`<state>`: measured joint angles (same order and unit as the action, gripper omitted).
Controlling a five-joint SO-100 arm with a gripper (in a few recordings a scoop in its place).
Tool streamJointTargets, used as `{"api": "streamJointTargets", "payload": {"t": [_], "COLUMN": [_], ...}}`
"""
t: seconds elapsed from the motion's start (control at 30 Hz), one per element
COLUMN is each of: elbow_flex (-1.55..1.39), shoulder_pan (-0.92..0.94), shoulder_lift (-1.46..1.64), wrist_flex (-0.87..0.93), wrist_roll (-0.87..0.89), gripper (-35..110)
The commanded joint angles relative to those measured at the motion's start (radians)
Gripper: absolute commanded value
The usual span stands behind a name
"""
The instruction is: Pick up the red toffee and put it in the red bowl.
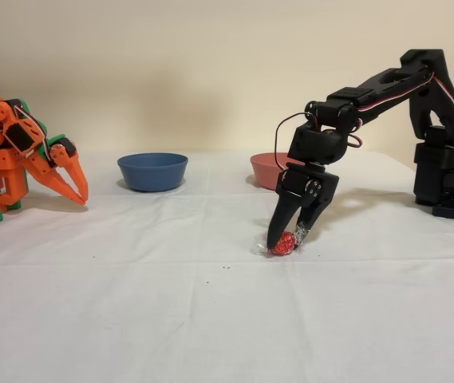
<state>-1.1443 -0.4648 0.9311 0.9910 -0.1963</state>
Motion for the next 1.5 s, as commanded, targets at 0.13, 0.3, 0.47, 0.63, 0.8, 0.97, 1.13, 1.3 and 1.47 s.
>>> {"api": "streamJointTargets", "payload": {"t": [0.13, 0.3, 0.47, 0.63, 0.8, 0.97, 1.13, 1.3, 1.47], "elbow_flex": [0.025, 0.012, 0.002, -0.035, -0.097, -0.092, -0.061, -0.032, 0.002], "shoulder_pan": [-0.015, -0.011, -0.011, 0.002, 0.041, 0.072, 0.094, 0.089, 0.084], "shoulder_lift": [0.057, 0.075, 0.094, 0.129, 0.153, 0.153, 0.133, 0.106, 0.08], "wrist_flex": [0.015, 0.018, 0.023, 0.038, 0.011, 0.006, 0.012, 0.0, 0.003], "wrist_roll": [-0.017, -0.021, -0.014, -0.028, -0.063, -0.081, -0.094, -0.094, -0.086], "gripper": [4, 3, 11, 24, 28, 28, 28, 28, 10]}}
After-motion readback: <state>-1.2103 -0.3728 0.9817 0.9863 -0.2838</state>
